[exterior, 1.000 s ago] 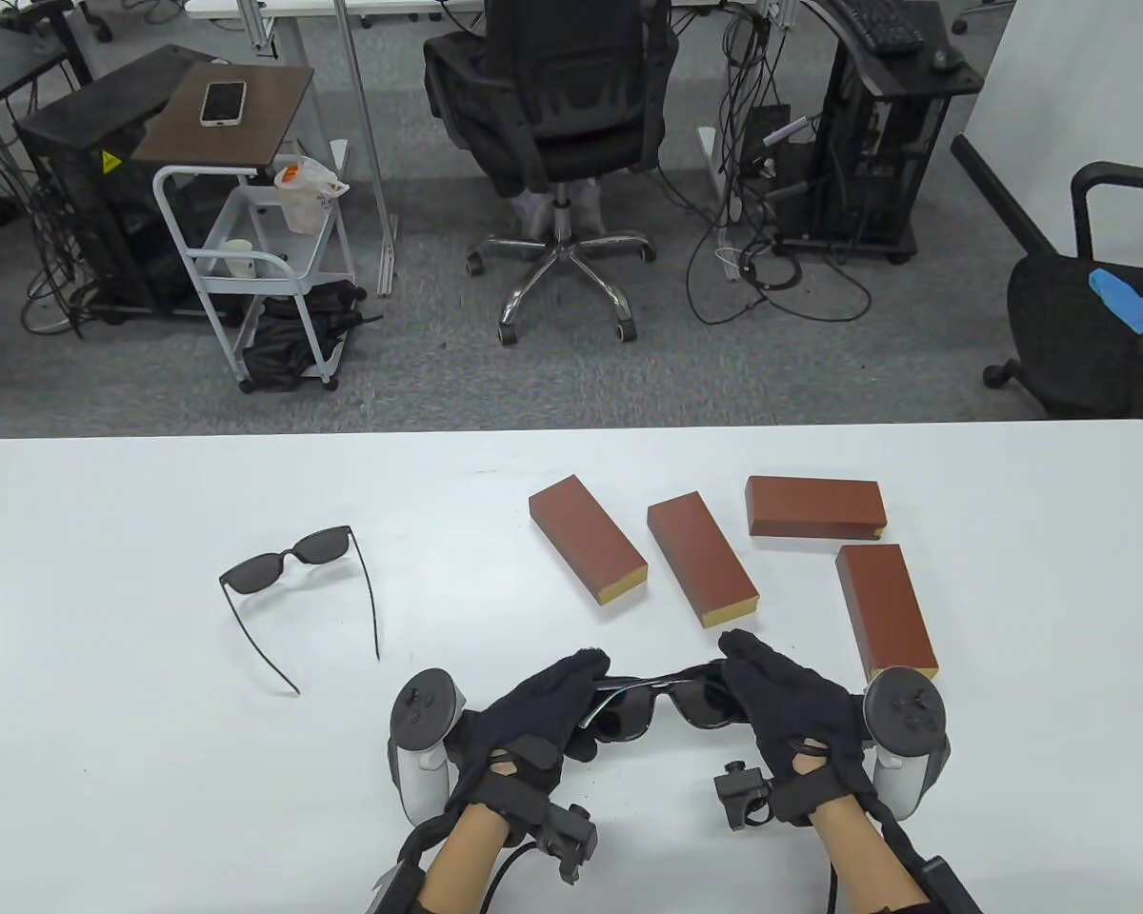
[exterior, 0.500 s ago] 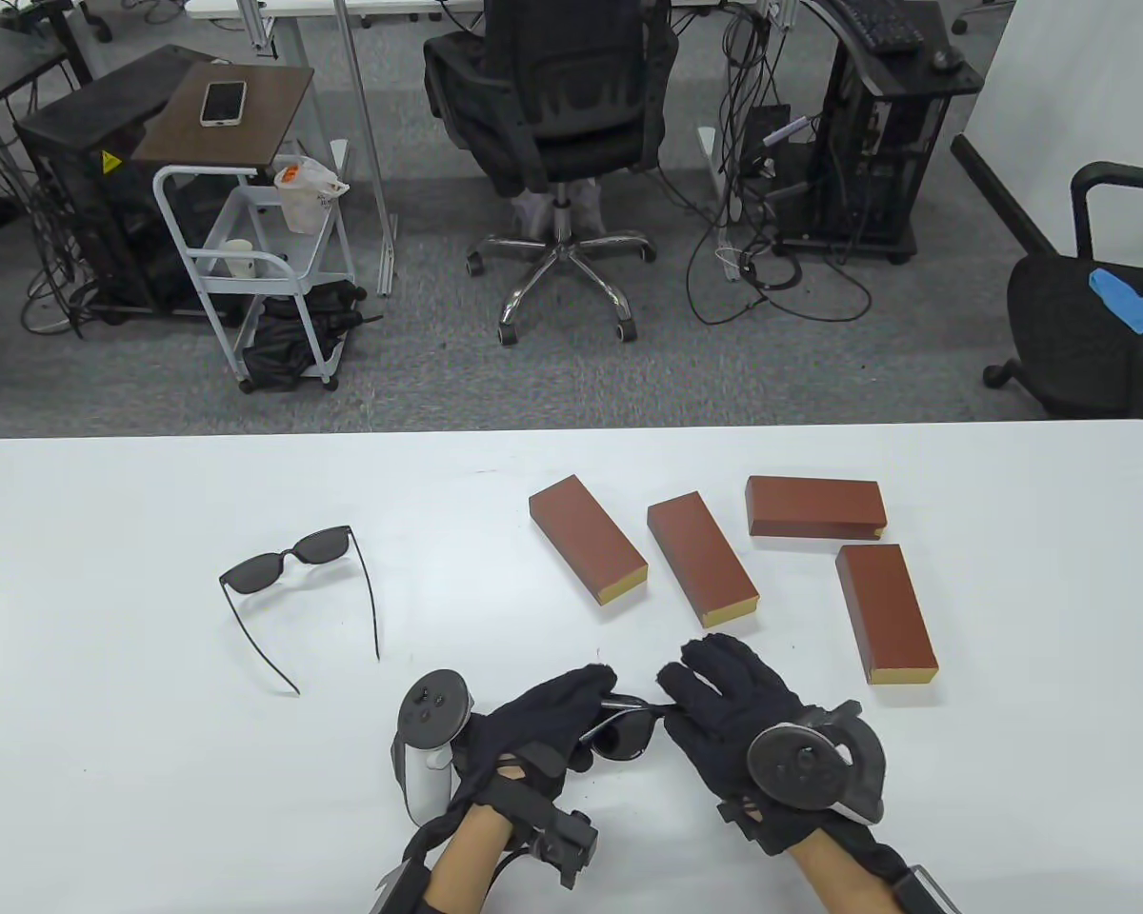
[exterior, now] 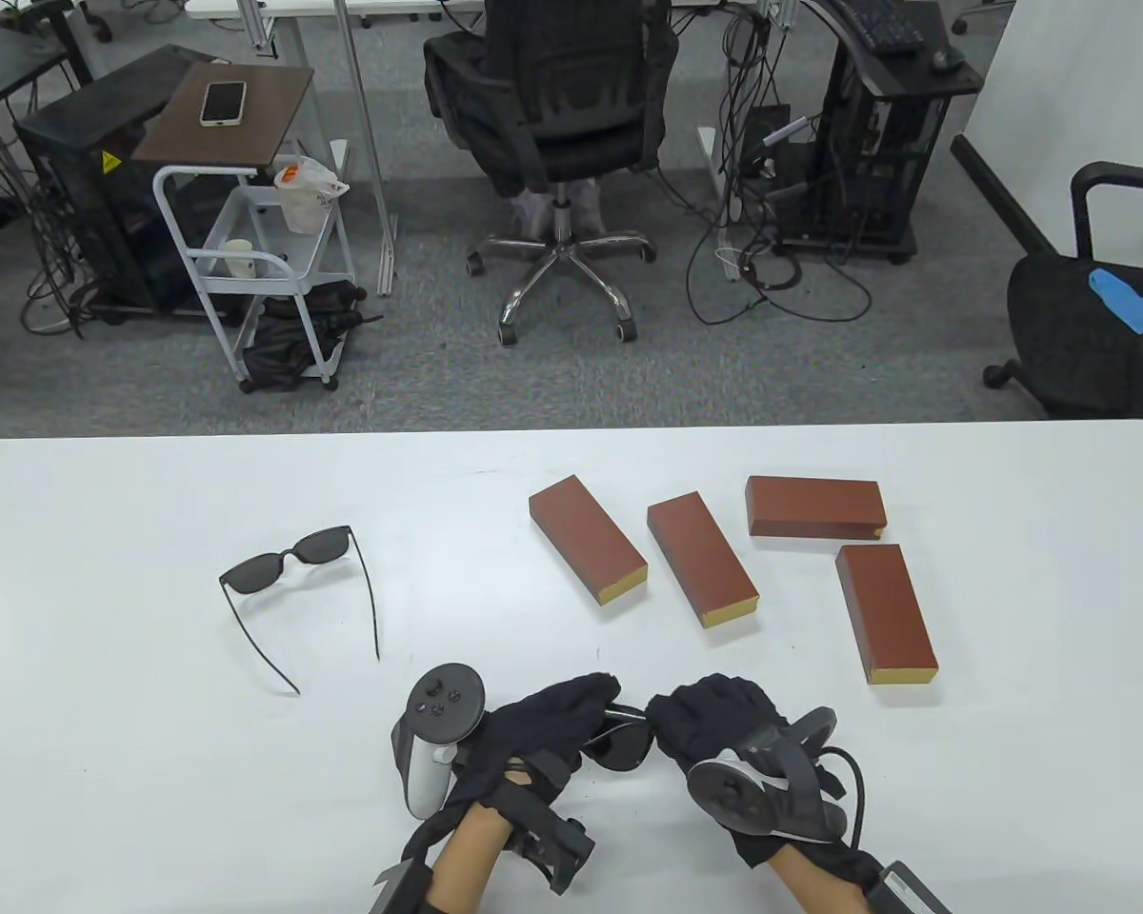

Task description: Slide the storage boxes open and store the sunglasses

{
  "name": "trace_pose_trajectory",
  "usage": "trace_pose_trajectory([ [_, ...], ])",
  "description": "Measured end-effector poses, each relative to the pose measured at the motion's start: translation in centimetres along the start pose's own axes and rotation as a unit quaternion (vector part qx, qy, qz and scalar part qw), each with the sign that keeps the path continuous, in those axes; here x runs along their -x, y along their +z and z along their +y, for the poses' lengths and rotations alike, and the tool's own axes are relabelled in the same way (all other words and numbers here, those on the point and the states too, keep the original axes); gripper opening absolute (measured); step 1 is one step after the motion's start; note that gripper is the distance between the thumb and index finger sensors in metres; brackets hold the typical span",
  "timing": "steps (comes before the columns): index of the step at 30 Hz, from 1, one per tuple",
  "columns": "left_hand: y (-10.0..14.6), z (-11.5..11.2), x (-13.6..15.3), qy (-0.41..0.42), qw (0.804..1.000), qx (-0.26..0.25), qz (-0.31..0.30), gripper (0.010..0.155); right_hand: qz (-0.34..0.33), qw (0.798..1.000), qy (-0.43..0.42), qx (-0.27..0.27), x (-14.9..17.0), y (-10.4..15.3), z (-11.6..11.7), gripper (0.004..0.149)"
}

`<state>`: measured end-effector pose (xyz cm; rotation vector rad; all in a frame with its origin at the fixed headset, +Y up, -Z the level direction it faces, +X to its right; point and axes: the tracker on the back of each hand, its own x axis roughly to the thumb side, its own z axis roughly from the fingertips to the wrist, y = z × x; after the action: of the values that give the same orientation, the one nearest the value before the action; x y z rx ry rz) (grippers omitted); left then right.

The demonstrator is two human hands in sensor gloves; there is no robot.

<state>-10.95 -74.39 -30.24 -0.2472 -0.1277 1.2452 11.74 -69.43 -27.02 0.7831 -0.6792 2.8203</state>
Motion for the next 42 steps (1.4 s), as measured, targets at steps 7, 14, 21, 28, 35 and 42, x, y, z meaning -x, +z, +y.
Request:
trace_pose_trajectory([
  [7,0.8,1.4,-1.3,-0.185,0.976,-0.112,-0.018,0.054,0.006,0.997,0.009,-0.082,0.0,0.1,1.5,0.039],
  [14,0.9,2.7,-1.5,-0.266,0.952,-0.149,-0.014,0.056,0.01,0.983,-0.008,-0.183,-0.2,0.4,3.7,0.039],
  [21,0.8,3.2,-1.6,-0.295,0.942,-0.159,-0.017,0.056,0.018,0.976,-0.016,-0.215,-0.2,0.7,4.6,0.039],
  [28,0.9,3.4,-1.6,-0.304,0.939,-0.16,-0.014,0.056,0.013,0.972,-0.002,-0.235,-0.3,0.9,5.3,0.039],
  [35,0.9,3.4,-1.8,-0.325,0.93,-0.171,-0.028,0.058,0.029,0.971,-0.033,-0.236,0.3,0.9,5.0,0.043],
  [42,0.9,3.3,-2.1,-0.352,0.922,-0.162,-0.013,0.067,0.103,0.98,-0.053,-0.162,3.6,0.5,2.8,0.049],
])
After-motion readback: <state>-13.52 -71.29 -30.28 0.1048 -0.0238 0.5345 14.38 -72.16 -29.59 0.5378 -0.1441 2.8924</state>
